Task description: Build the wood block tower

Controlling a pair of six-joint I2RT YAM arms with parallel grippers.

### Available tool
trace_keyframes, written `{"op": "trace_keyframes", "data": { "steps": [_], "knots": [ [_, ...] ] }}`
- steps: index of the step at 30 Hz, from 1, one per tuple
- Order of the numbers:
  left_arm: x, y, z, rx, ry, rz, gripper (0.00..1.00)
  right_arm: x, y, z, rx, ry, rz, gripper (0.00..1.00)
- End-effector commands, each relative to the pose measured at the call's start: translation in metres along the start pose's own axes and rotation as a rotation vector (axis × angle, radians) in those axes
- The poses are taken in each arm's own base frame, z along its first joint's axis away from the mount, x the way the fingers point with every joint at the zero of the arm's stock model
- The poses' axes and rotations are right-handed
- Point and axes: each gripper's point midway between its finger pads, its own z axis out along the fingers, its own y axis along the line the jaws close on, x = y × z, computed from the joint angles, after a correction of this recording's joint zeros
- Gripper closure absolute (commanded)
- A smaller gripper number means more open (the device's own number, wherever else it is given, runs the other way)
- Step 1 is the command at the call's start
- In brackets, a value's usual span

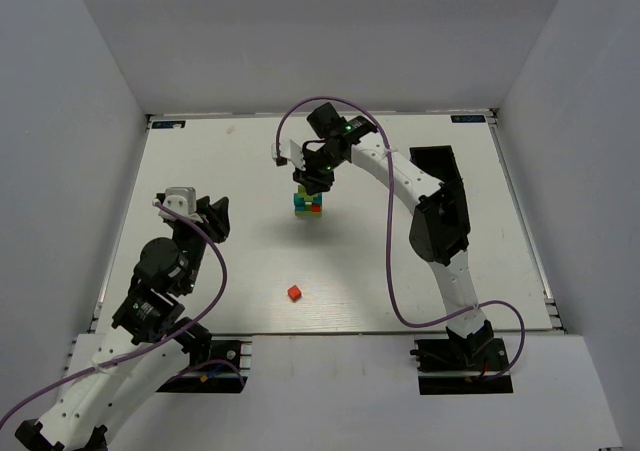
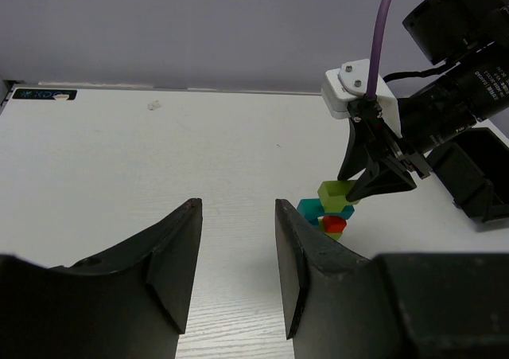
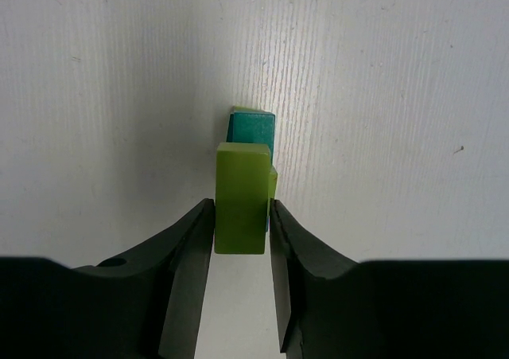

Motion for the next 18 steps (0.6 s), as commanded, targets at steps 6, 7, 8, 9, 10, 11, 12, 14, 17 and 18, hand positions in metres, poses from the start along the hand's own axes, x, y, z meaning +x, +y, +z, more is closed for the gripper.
{"op": "trace_keyframes", "data": {
  "steps": [6, 7, 8, 9, 10, 11, 12, 14, 17, 18],
  "knots": [
    [-0.0005, -0.0006, 0.0015, 0.005, -0.006, 0.006, 0.48, -0.0077, 0.0001, -0.0014, 0.004, -0.014, -0.005, 0.56],
    [-0.0005, -0.0006, 0.0015, 0.005, -0.006, 0.006, 0.48, -0.0077, -0.0002, -0.0011, 0.005, -0.015, -0.004, 0.56],
    [-0.0005, -0.0006, 0.0015, 0.005, -0.006, 0.006, 0.48, -0.0063, -0.001, -0.0009, 0.007, -0.012, -0.004, 0.56],
    [-0.0005, -0.0006, 0.0015, 0.005, -0.006, 0.006, 0.48, -0.0072, -0.001, -0.0024, 0.009, -0.013, -0.007, 0.54],
    [-0.0005, -0.0006, 0.0015, 0.005, -0.006, 0.006, 0.48, -0.0077, -0.0006, -0.0018, 0.008, -0.014, -0.006, 0.53],
    [-0.0005, -0.0006, 0.0015, 0.005, -0.006, 0.006, 0.48, -0.0074, -0.001, -0.0021, 0.008, -0.015, -0.007, 0.51],
    [-0.0005, -0.0006, 0.0015, 0.005, -0.006, 0.006, 0.48, -0.008, 0.0, -0.0024, 0.007, -0.015, -0.007, 0.45],
    [-0.0005, -0.0006, 0.0015, 0.005, -0.006, 0.006, 0.48, -0.0108, 0.0001, -0.0032, 0.011, -0.019, -0.011, 0.37],
    [-0.0005, -0.0006, 0.0015, 0.005, -0.006, 0.006, 0.48, -0.0102, -0.0012, -0.0041, 0.016, -0.021, -0.008, 0.1],
    [-0.0005, -0.0006, 0.0015, 0.005, -0.006, 0.006, 0.48, -0.0123, -0.0025, -0.0062, 0.024, -0.026, -0.013, 0.1]
  ]
}}
